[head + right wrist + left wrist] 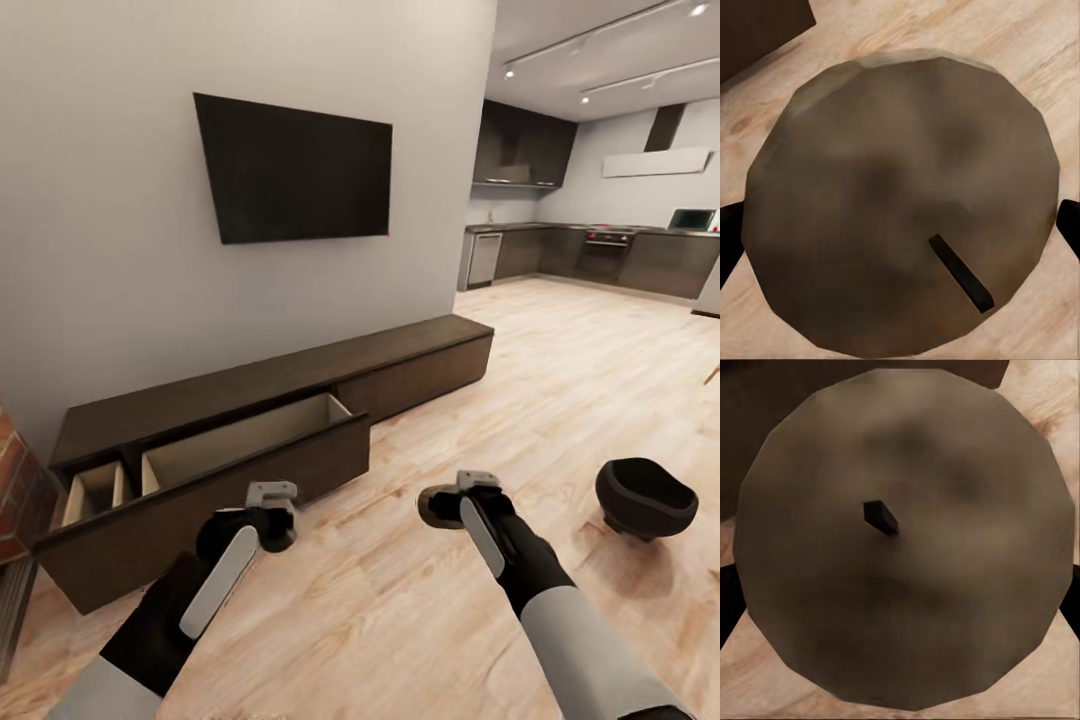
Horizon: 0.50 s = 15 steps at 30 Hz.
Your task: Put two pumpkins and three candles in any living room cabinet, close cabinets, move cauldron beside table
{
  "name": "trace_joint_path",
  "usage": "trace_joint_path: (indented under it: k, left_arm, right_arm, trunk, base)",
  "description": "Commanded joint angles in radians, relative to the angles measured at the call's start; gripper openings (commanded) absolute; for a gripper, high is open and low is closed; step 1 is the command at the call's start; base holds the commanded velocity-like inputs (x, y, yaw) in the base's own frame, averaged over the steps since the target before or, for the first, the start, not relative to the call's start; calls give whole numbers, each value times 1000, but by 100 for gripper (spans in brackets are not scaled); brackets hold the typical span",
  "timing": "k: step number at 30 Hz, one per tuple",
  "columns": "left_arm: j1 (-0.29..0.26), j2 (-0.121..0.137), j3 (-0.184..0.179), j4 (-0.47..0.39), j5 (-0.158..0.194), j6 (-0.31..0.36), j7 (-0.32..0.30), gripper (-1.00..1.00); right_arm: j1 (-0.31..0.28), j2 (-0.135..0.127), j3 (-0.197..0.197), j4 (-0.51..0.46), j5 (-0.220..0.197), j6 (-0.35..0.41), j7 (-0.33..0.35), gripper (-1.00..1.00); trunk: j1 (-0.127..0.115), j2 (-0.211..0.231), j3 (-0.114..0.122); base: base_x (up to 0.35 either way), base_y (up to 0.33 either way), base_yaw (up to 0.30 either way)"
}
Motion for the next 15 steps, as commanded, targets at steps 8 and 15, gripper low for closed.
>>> trace_joint_path:
  k: [8, 15]
  left_arm:
    - [-36, -8, 20, -6, 27, 115, 12, -100]
    - [-46, -12, 23, -7, 28, 173, 12, -100]
  right_arm:
    - [87, 2, 5, -321, -14, 291, -106, -100]
    - [93, 15, 7, -344, -20, 316, -114, -100]
  trunk:
    - [-31, 56, 19]
    - [-58, 105, 37]
  base:
    - [0, 0, 272]
    - [0, 0, 204]
